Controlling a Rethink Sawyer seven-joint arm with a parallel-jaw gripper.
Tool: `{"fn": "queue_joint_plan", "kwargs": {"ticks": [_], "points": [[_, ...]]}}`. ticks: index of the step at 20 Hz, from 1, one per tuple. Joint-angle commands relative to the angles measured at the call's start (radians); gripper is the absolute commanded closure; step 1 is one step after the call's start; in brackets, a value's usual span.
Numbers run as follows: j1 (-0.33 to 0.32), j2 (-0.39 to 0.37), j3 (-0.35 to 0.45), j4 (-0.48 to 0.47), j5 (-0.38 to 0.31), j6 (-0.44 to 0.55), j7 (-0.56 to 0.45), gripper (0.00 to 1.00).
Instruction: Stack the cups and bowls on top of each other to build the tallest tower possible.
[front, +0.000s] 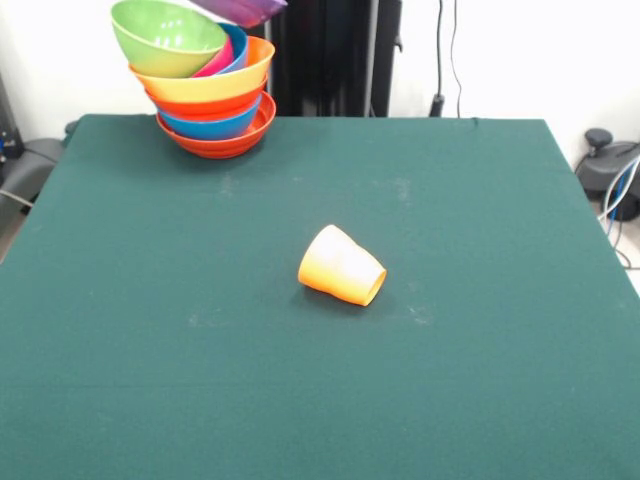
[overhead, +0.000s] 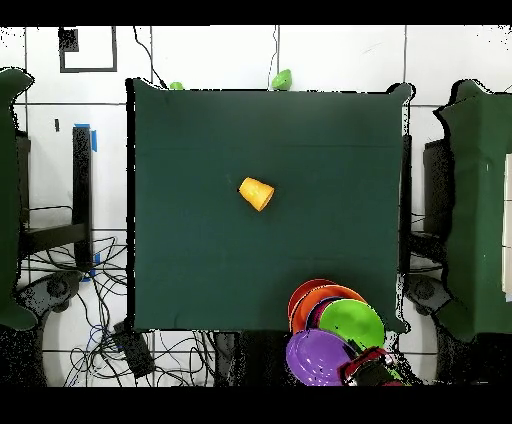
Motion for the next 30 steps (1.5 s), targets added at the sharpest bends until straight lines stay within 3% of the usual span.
{"fn": "queue_joint_plan", "kwargs": {"ticks": [1, 16, 30], "points": [[0.093, 0.059, -0.115, -0.063, -0.086, 0.012, -0.033, 1.0], [0.019, 0.081, -0.043, -0.147, 0.02, 0.169, -0.219, 1.0], [0.005, 0.161, -0.073, -0.223, -0.03, 0.267, -0.292, 1.0]]}}
